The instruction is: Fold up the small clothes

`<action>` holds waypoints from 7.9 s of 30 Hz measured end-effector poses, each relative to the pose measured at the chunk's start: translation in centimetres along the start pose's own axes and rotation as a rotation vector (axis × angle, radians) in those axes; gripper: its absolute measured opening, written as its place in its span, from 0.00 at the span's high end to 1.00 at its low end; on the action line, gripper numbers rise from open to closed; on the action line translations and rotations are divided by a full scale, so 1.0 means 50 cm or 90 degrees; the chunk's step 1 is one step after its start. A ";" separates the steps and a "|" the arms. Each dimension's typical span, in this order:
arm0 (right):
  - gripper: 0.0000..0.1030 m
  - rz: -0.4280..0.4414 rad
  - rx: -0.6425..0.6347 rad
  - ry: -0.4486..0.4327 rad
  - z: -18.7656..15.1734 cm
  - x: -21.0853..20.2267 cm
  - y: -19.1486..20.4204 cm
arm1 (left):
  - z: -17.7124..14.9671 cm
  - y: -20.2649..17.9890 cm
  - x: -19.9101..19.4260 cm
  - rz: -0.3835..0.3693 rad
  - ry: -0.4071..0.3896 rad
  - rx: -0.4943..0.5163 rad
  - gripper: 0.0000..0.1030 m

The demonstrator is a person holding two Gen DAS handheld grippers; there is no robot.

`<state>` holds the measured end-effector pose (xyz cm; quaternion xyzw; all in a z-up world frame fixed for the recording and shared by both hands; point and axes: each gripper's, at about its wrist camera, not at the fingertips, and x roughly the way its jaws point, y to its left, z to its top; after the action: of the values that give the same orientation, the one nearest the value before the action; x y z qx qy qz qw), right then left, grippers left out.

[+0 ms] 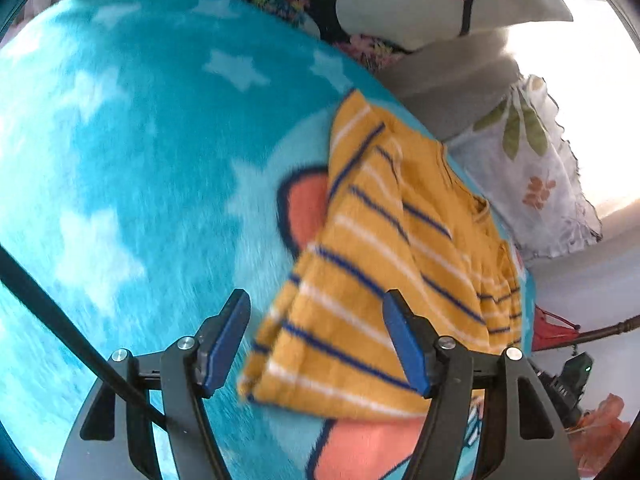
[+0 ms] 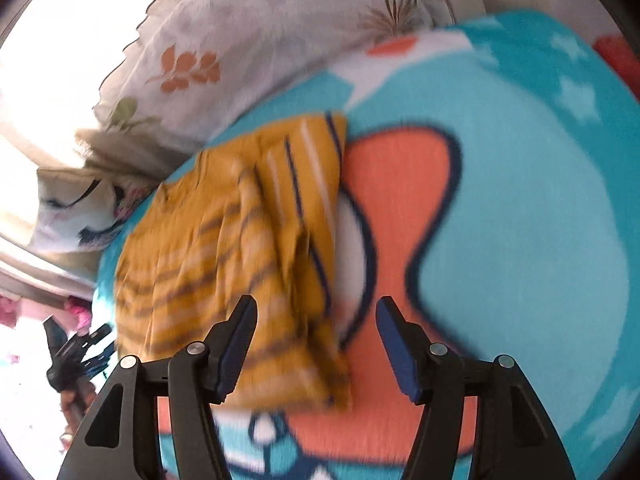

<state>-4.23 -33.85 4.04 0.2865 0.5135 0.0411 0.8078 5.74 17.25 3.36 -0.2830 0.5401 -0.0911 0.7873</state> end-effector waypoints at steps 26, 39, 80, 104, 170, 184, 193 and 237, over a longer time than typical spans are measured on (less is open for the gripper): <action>0.79 0.068 0.054 0.006 -0.005 0.099 0.034 | -0.026 0.005 0.012 0.009 0.019 -0.062 0.89; 0.76 0.080 0.055 0.042 -0.066 0.040 -0.008 | -0.122 0.015 -0.070 0.076 0.010 -0.033 0.89; 0.49 0.023 0.110 -0.108 0.134 0.013 0.006 | 0.070 -0.109 -0.019 0.159 -0.052 0.010 0.36; 0.60 -0.008 -0.134 -0.001 -0.088 0.019 0.080 | -0.203 -0.197 0.038 0.206 -0.001 0.104 0.35; 0.82 -0.180 -0.478 -0.109 -0.155 0.109 0.624 | -0.097 0.076 -0.172 0.154 -0.033 0.050 0.33; 0.82 -0.209 -0.595 -0.020 -0.276 0.253 0.715 | -0.069 0.171 -0.195 0.149 -0.026 0.013 0.33; 0.90 -0.190 -0.660 0.009 -0.344 0.258 0.748 | -0.044 0.166 -0.168 0.134 -0.009 0.034 0.33; 0.93 0.009 -0.292 0.156 -0.239 0.336 0.668 | -0.043 0.218 -0.185 0.118 -0.006 0.013 0.33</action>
<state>1.07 5.03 3.70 0.0925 0.5827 0.1968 0.7831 -1.68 29.61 4.28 -0.2243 0.5593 -0.0215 0.7978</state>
